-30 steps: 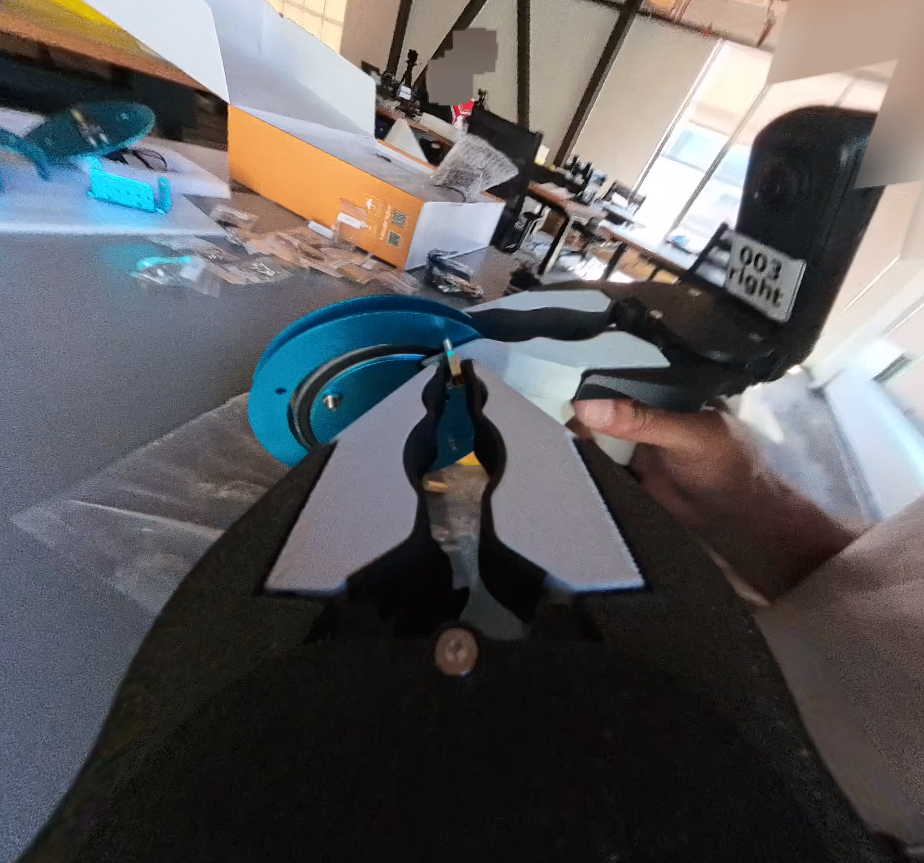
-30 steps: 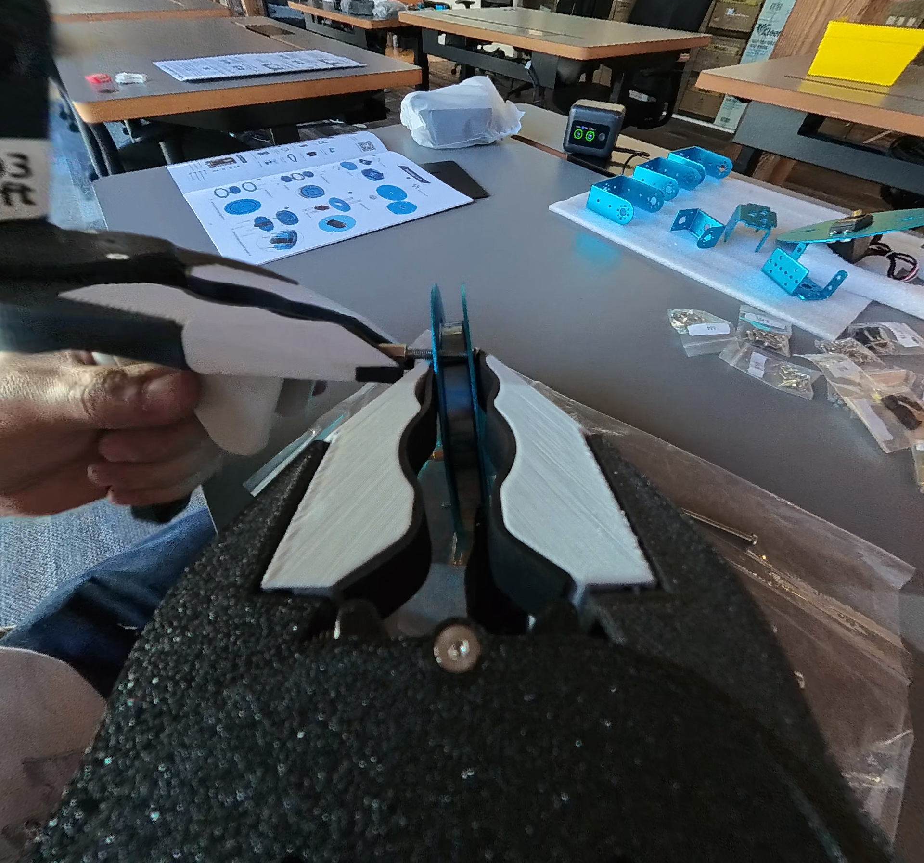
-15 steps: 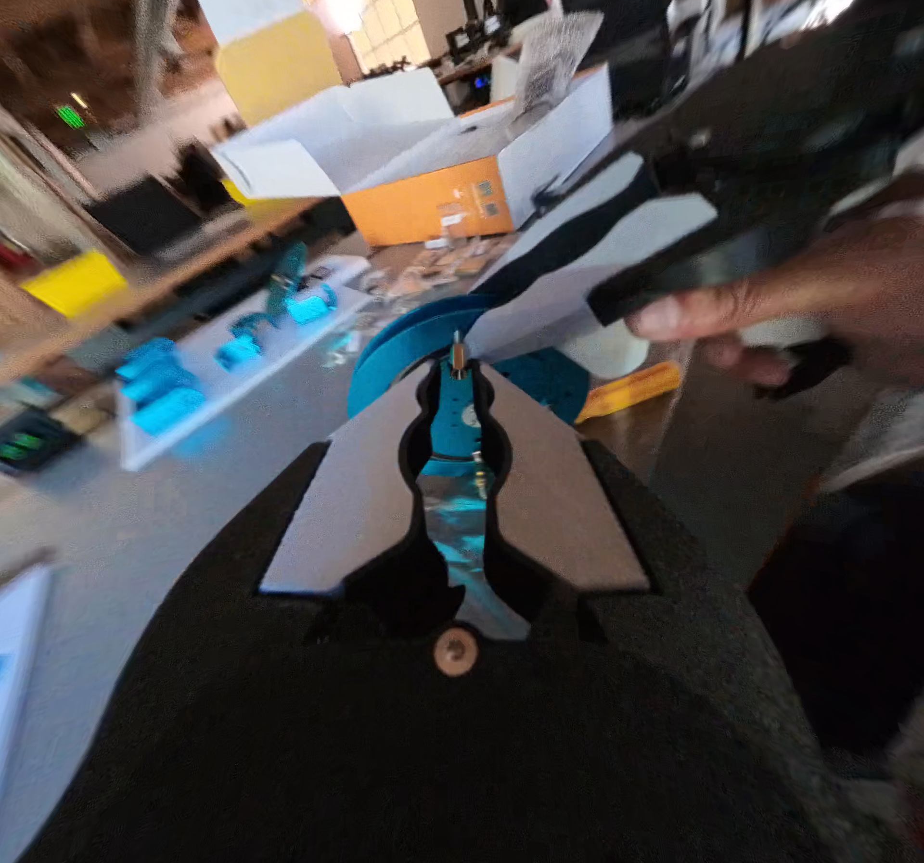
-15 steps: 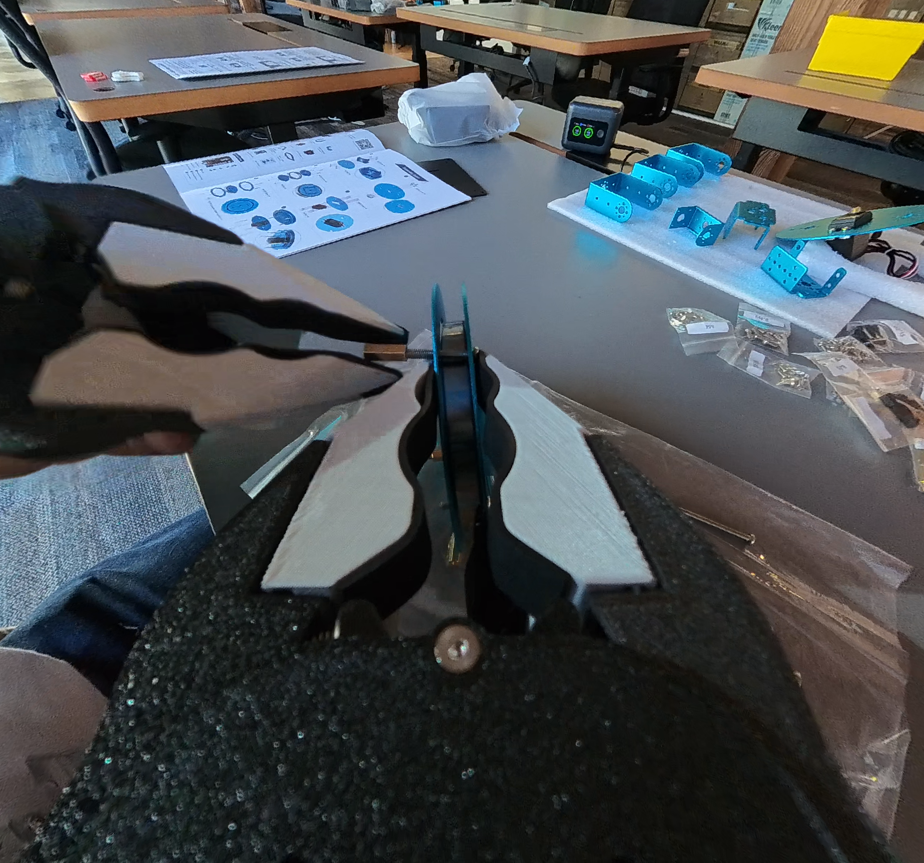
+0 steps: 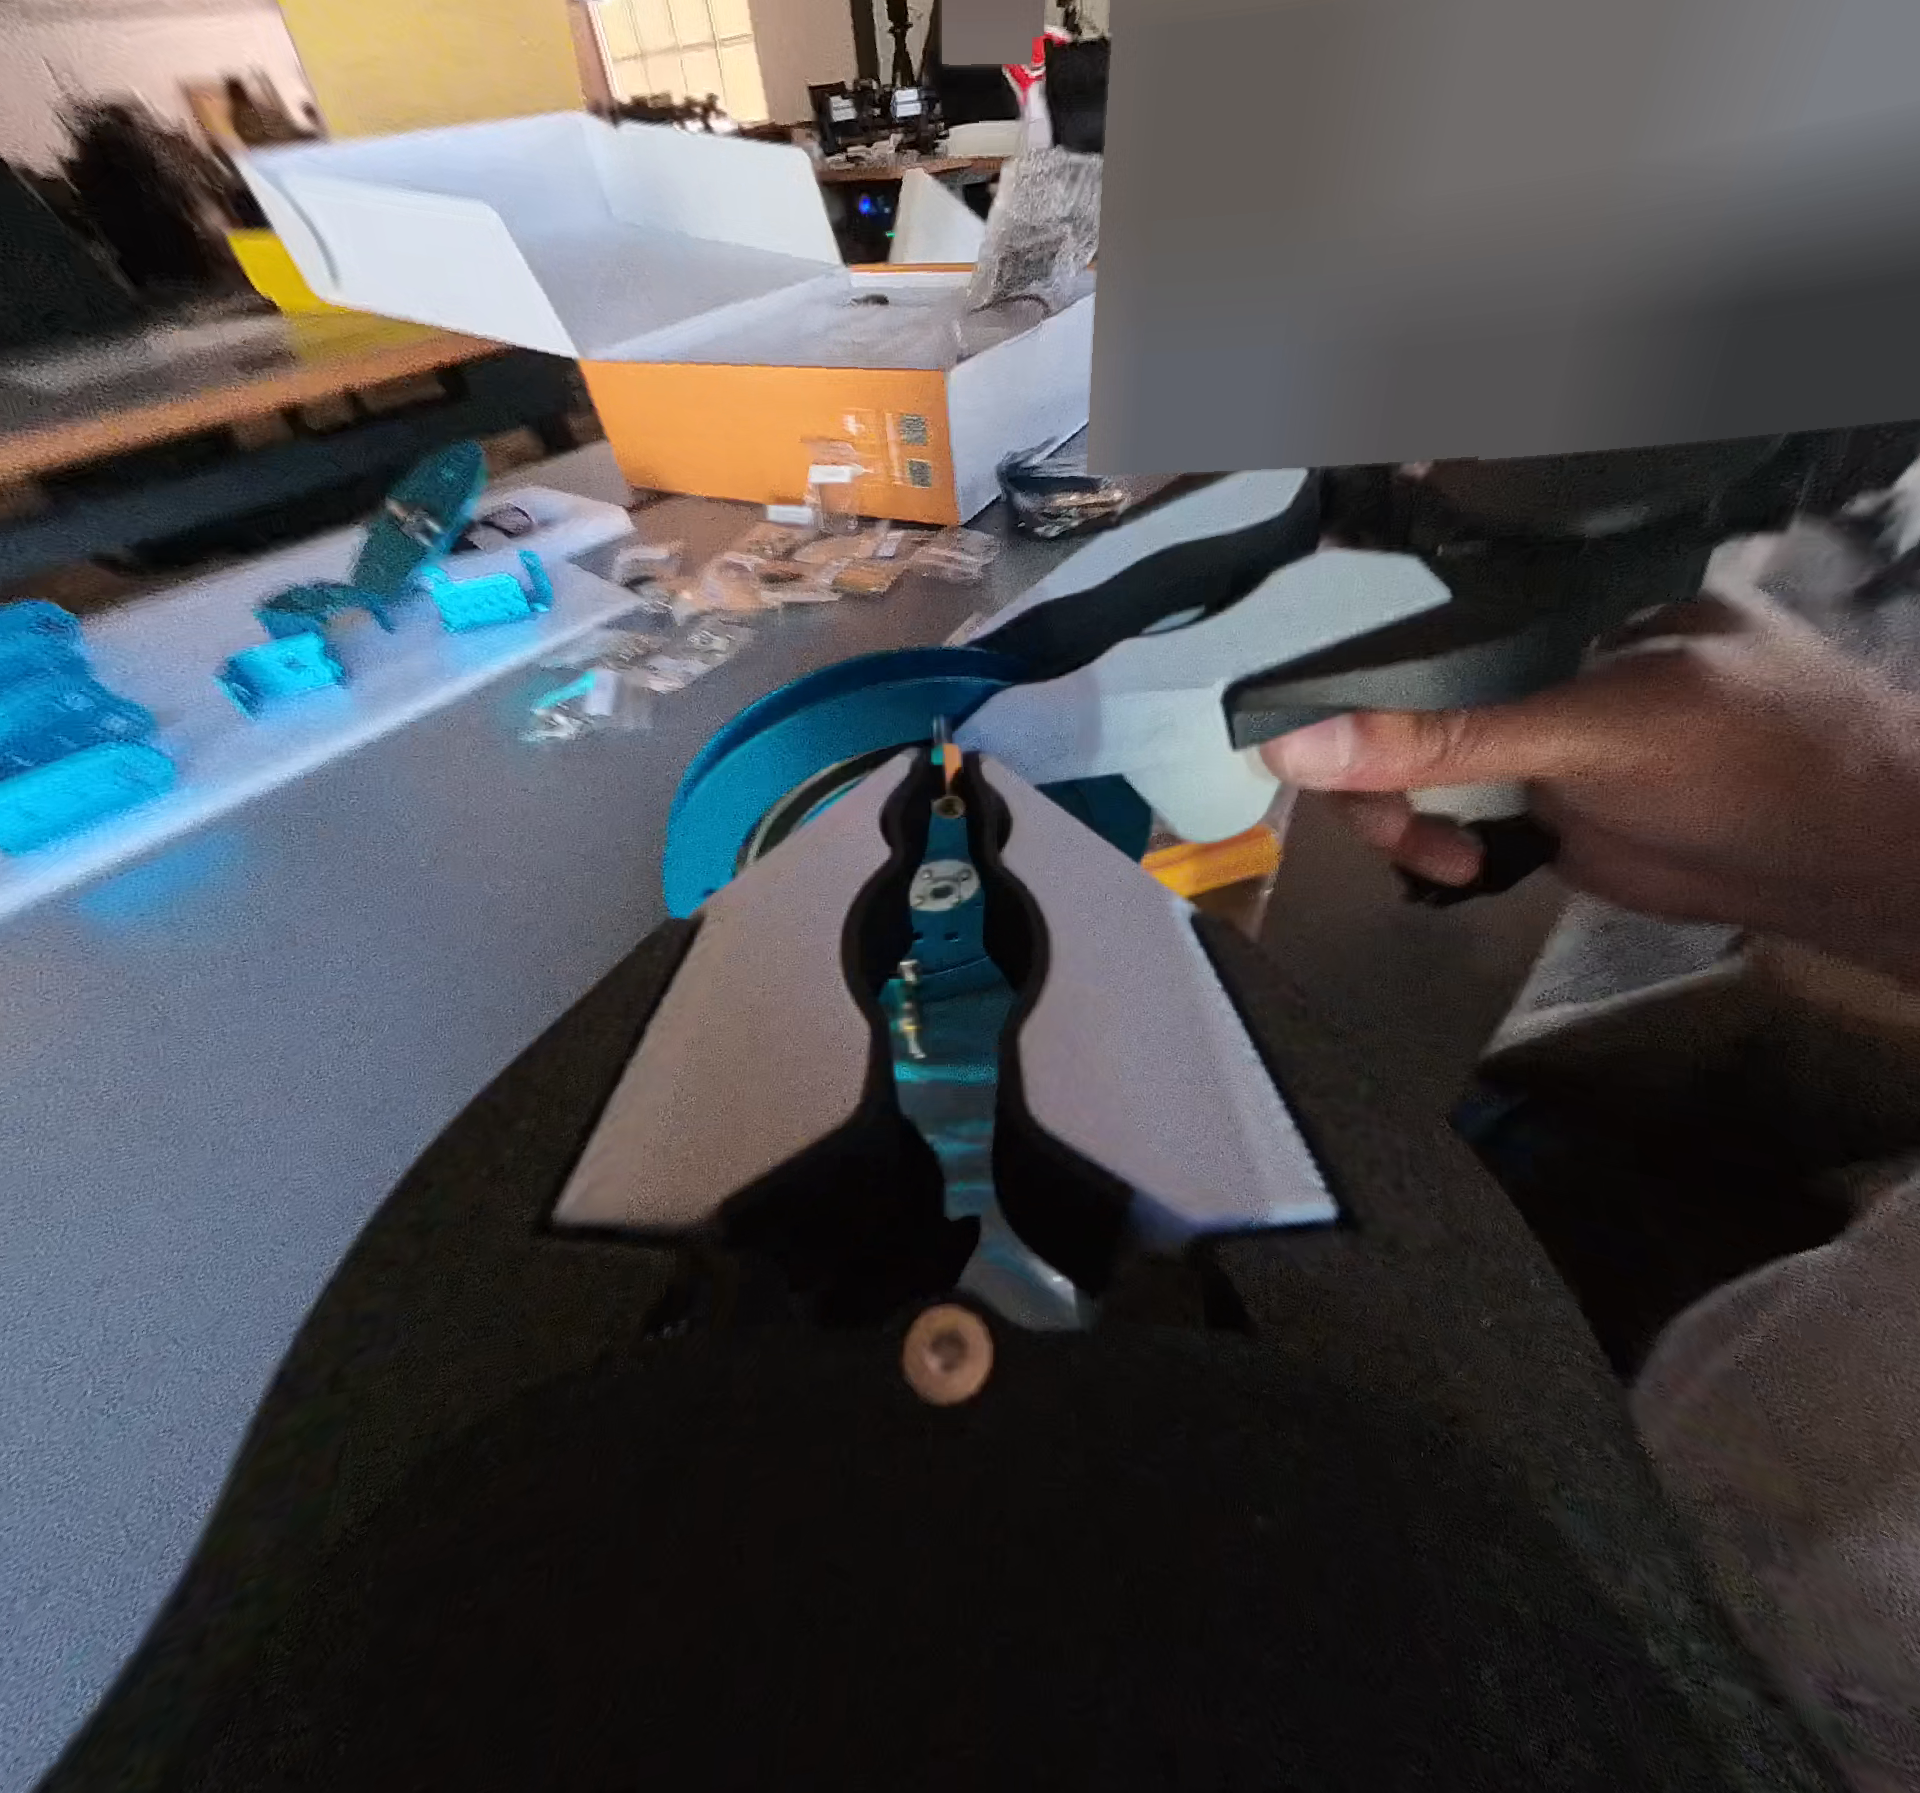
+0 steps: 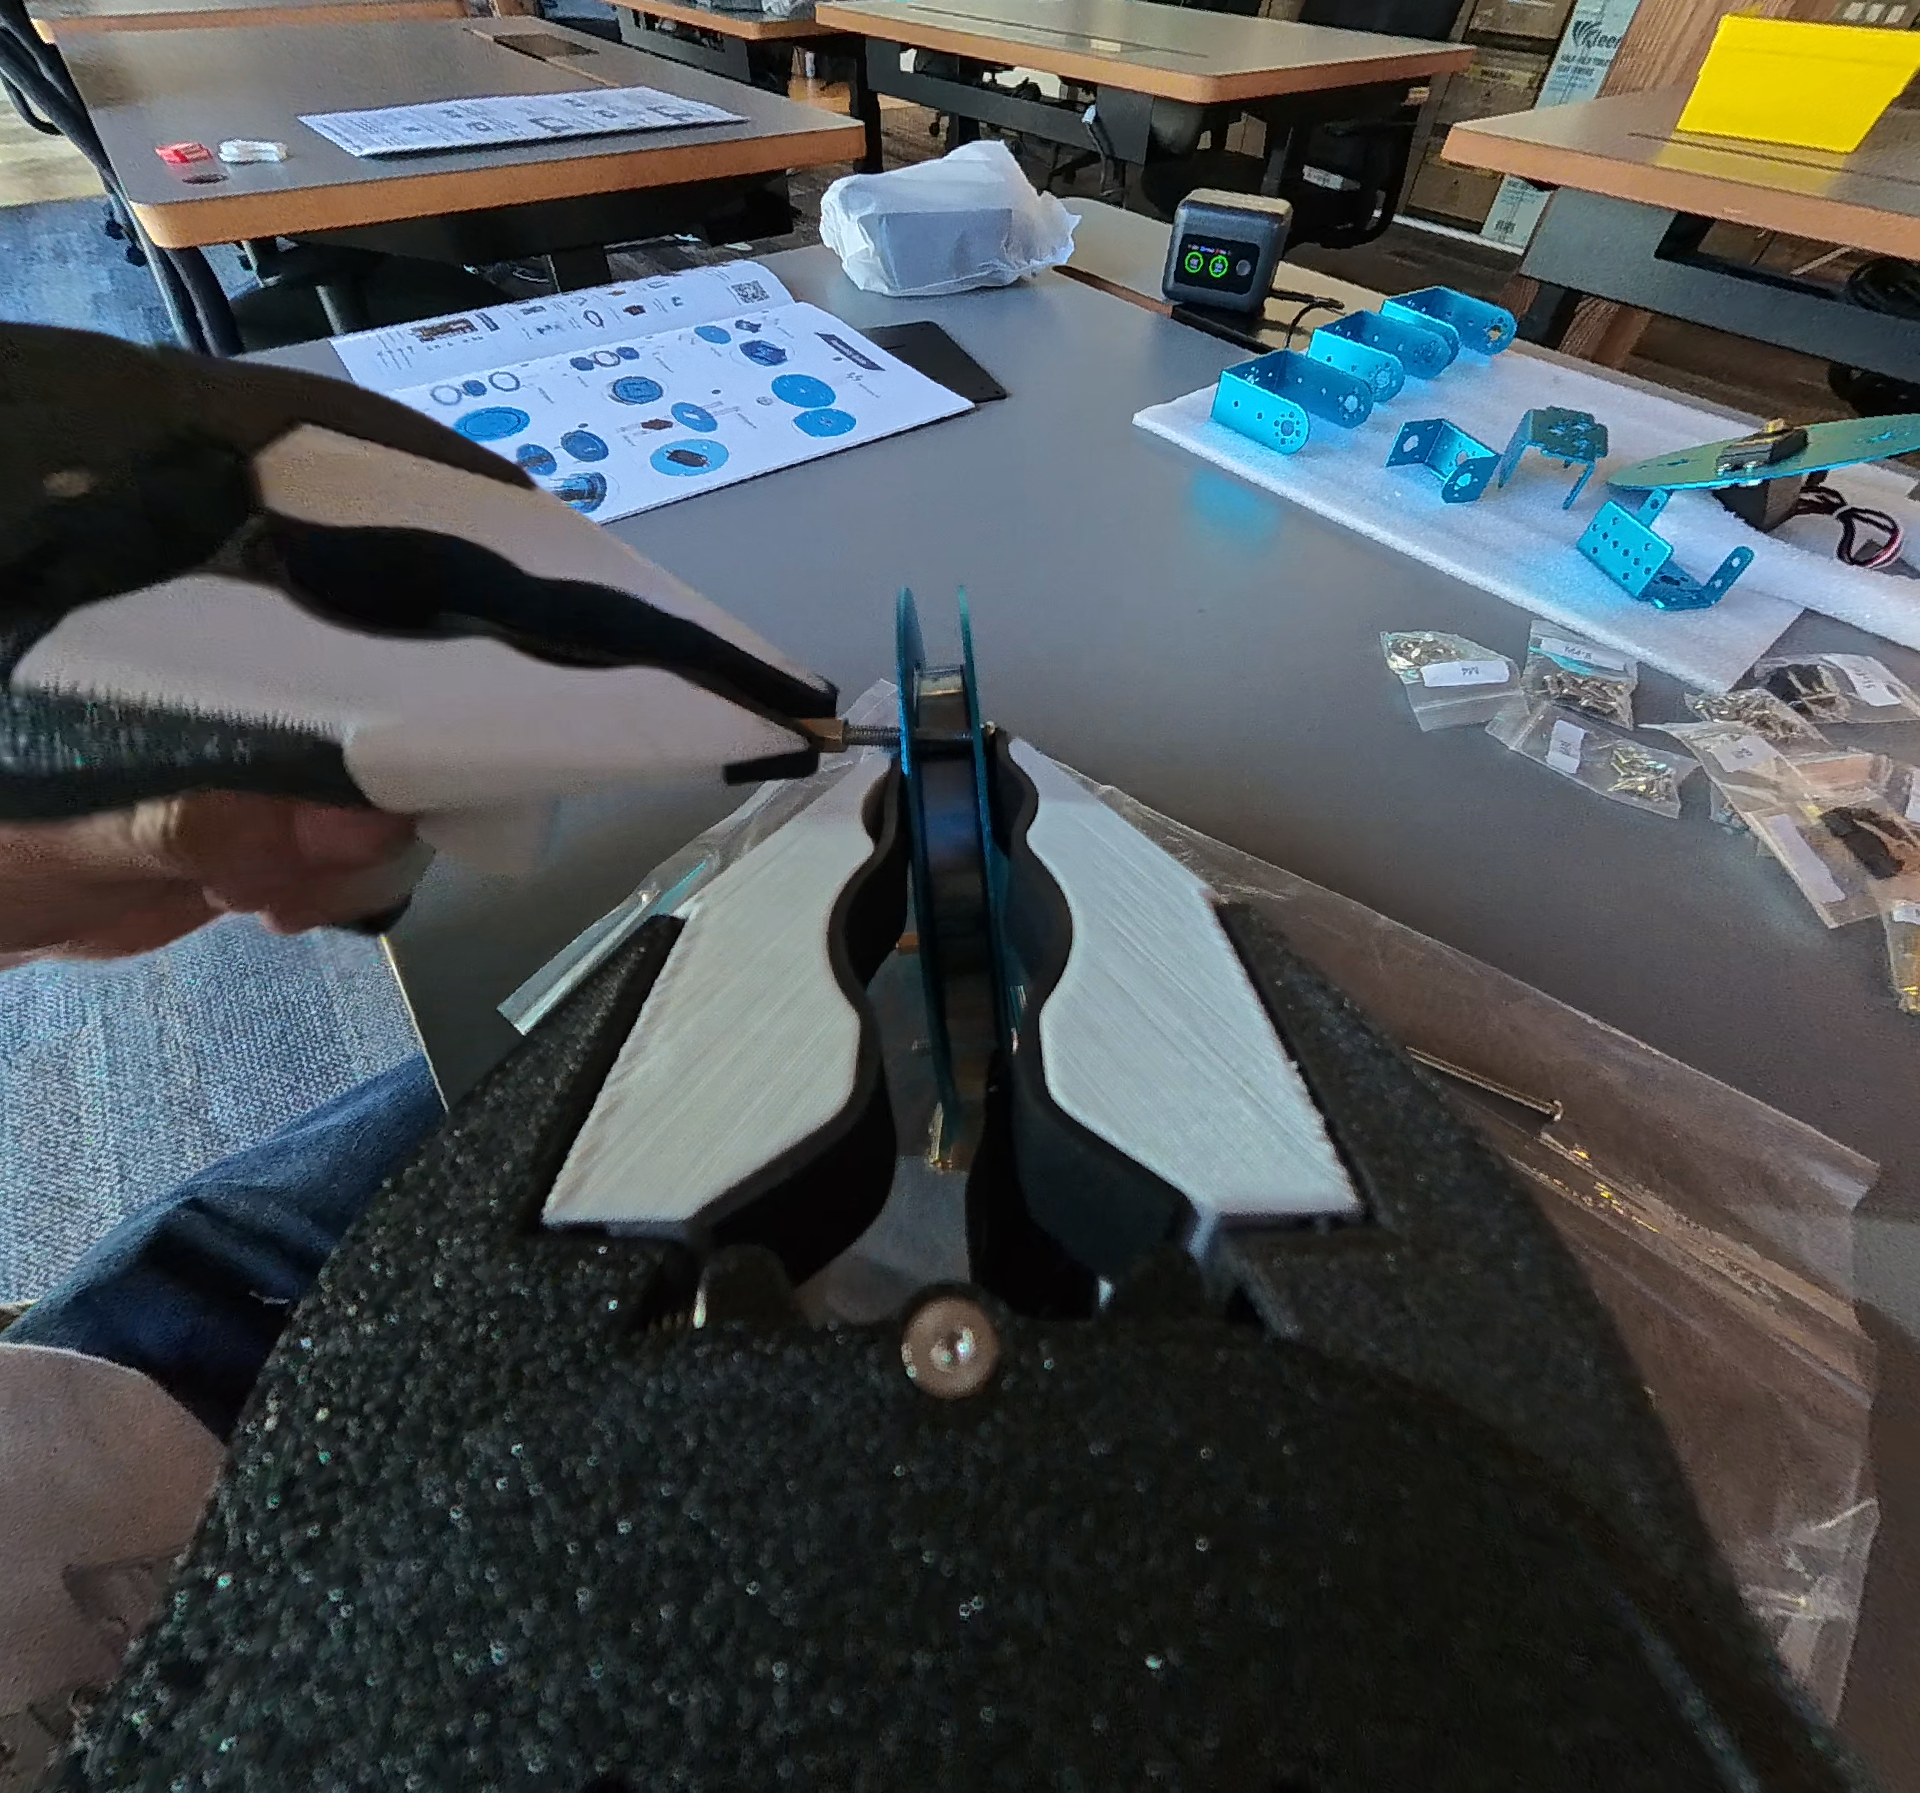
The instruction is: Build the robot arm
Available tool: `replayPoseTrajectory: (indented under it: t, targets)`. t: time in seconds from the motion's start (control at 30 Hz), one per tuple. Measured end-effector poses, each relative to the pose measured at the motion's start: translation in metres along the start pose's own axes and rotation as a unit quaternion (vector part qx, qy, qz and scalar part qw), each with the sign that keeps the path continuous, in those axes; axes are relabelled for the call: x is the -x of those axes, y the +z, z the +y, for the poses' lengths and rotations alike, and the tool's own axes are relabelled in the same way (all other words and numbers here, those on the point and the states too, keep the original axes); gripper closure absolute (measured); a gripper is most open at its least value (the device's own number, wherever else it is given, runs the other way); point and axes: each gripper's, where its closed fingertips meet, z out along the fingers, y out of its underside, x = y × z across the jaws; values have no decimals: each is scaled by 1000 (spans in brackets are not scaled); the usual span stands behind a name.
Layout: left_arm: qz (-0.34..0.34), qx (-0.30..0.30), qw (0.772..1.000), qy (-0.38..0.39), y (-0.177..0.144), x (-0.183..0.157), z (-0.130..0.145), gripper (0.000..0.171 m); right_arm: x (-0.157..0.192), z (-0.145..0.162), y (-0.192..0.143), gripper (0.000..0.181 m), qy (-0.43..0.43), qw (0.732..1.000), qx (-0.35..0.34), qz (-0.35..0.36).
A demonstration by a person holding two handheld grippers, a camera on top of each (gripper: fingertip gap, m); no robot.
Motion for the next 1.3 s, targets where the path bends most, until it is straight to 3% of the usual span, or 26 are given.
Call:
replayPoseTrajectory:
  t: [0.07, 0.1, 0.13, 0.2, 0.23, 0.27, 0.3, 0.37, 0.47, 0.53, 0.6, 0.67, 0.73, 0.97, 1.2, 1.3]
  targets:
    - [-56, 12, 984, 171, 0, 0, 1, 167, 0, 0, 0, 168, 2, 1000, 0, -1]
    - [-86, 15, 961, 261, 0, 0, 2, 168, 0, 0, 0, 168, 3, 1000, 0, -1]
    - [-116, 16, 928, 353, 0, 0, 2, 168, 1, 0, 0, 168, 1, 1000, 1, -1]
    - [-180, 15, 830, 528, 0, 0, 3, 168, 1, 0, 0, 168, -2, 1000, 1, 0]
    - [-201, 12, 791, 577, 0, -1, 4, 168, 1, 0, 0, 168, -2, 1000, 2, 0]
    - [-205, 5, 783, 588, 0, -1, 3, 167, 0, 0, 0, 168, -2, 1000, 2, -1]
    - [-197, -1, 796, 573, 0, -1, 3, 167, 0, 0, -1, 168, -2, 1000, 2, 0]
    - [-173, -10, 852, 495, 0, -1, 2, 167, 1, 1, -1, 168, -1, 1000, 2, -1]
    - [-108, -31, 960, 256, -2, -4, 1, 164, 2, 0, 0, 168, 0, 1000, 1, -2]
    - [-61, -39, 995, 73, -3, -3, 0, 157, 1, 0, 0, 168, 2, 1000, 1, -3]
    - [-9, -37, 995, -93, -2, -3, 6, 154, 1, 0, 0, 168, 4, 1000, 1, -3]
    - [45, -51, 972, -227, 0, -3, 7, 154, 1, 0, -1, 168, 4, 1000, 1, -4]
    - [74, -76, 951, -289, -1, -3, 5, 161, 2, 0, 0, 168, 1, 1000, 1, -4]
    - [32, -63, 975, -212, 2, -5, 2, 166, 0, 1, -1, 168, 7, 1000, 2, -6]
    - [77, -72, 948, -302, 2, -3, -4, 162, 1, 1, -1, 168, 6, 1000, 2, -6]
    - [36, -43, 980, -192, 3, -3, -2, 167, 0, 1, -2, 168, 8, 1000, 1, -6]
